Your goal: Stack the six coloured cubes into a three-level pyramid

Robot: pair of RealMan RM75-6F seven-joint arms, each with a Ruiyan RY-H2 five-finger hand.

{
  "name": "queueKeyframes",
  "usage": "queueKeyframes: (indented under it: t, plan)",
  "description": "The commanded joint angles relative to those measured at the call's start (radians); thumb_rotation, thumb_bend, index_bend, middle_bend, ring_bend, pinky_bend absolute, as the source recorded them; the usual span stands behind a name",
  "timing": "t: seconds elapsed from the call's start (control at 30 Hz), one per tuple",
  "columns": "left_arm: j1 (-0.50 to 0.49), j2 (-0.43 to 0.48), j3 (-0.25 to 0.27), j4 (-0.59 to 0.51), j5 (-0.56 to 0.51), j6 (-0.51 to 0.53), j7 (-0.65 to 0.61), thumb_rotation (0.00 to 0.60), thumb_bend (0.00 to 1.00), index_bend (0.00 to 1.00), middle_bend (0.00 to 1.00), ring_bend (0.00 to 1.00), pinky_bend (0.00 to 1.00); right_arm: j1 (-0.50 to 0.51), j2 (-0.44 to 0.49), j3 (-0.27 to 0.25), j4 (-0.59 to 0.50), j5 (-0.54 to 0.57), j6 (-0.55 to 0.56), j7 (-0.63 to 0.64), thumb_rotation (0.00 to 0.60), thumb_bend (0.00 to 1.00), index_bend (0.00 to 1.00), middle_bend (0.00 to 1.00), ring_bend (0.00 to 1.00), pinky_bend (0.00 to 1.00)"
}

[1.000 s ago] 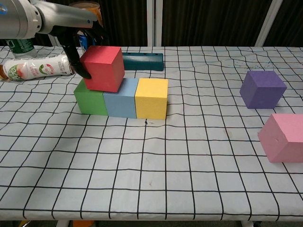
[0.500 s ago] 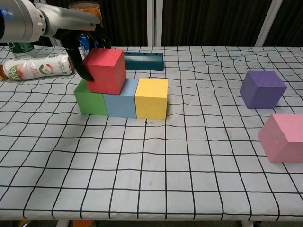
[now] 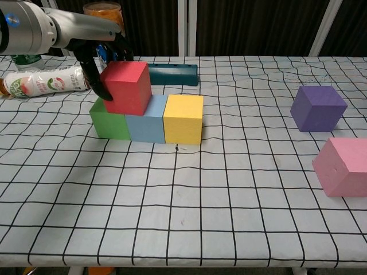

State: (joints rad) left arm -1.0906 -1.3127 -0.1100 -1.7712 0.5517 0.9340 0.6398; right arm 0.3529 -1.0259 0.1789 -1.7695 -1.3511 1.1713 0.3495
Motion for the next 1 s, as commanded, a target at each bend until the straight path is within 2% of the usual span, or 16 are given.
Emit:
queueKeyframes:
  t: [0.03,0.47,0.83,1.0]
  plan:
    - [-0.002,0.000,0.004,-0.003,-0.003,0.002,0.003,0.600,0.12,0.38,0.45,0.35,0.17,0.000,0.000,0.000,0.001,0.000,-0.001,0.002,0.600,0.10,0.00,0.15,0.00,0.00]
    - [-0.012,-0.007,0.015,-0.012,-0.014,0.022,0.018,0.600,0.12,0.26,0.38,0.35,0.17,0.000,0.002,-0.001,0.005,-0.002,-0.004,0.012,0.600,0.10,0.00,0.15,0.00,0.00]
    - [-0.011,-0.025,0.020,-0.014,0.002,0.050,0.027,0.600,0.11,0.13,0.29,0.35,0.15,-0.001,0.003,-0.001,0.007,-0.002,-0.003,0.012,0.600,0.10,0.00,0.15,0.00,0.00]
    - [0.002,-0.023,0.019,-0.030,0.020,0.073,0.019,0.600,0.11,0.08,0.19,0.26,0.14,-0.002,0.005,0.001,0.008,0.002,-0.003,0.014,0.600,0.10,0.00,0.15,0.00,0.00]
